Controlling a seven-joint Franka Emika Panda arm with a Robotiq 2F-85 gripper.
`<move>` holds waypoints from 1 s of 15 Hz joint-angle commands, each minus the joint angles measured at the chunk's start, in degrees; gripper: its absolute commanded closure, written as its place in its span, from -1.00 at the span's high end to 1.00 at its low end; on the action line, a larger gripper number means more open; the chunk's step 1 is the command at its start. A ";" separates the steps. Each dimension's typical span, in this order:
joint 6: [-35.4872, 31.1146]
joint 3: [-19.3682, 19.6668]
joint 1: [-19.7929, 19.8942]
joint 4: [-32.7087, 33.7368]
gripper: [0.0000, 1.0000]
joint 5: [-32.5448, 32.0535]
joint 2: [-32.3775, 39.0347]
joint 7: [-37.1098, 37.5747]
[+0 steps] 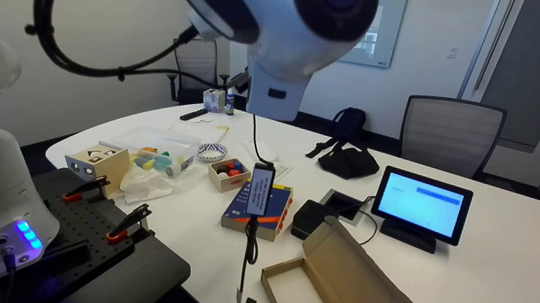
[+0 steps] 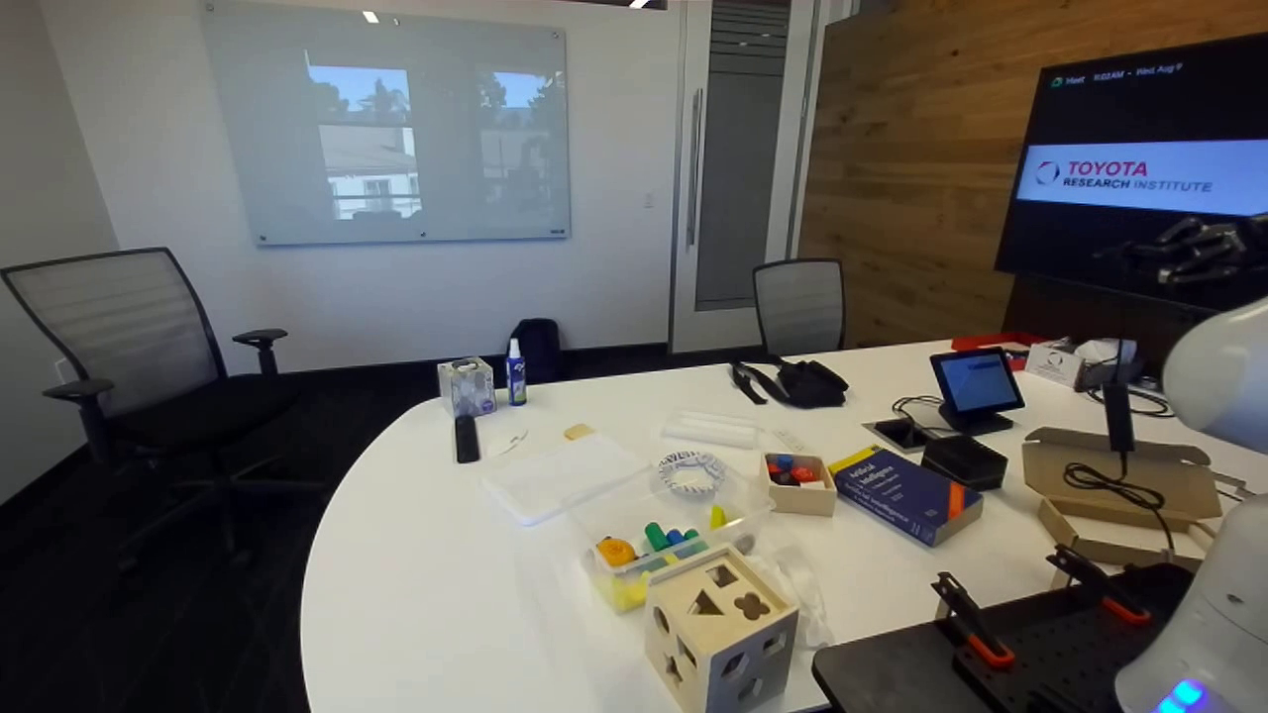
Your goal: Press the center button of the black object next to the book, open the cardboard box, remove the cable and put it on the table
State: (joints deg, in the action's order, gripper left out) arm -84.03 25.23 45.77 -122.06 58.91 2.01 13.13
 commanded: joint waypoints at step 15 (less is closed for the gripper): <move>-27.38 0.99 -7.40 -18.04 -0.98 6.90 11.05 -18.47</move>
State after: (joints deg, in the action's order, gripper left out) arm -107.74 25.36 39.28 -139.51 63.91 9.41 -1.01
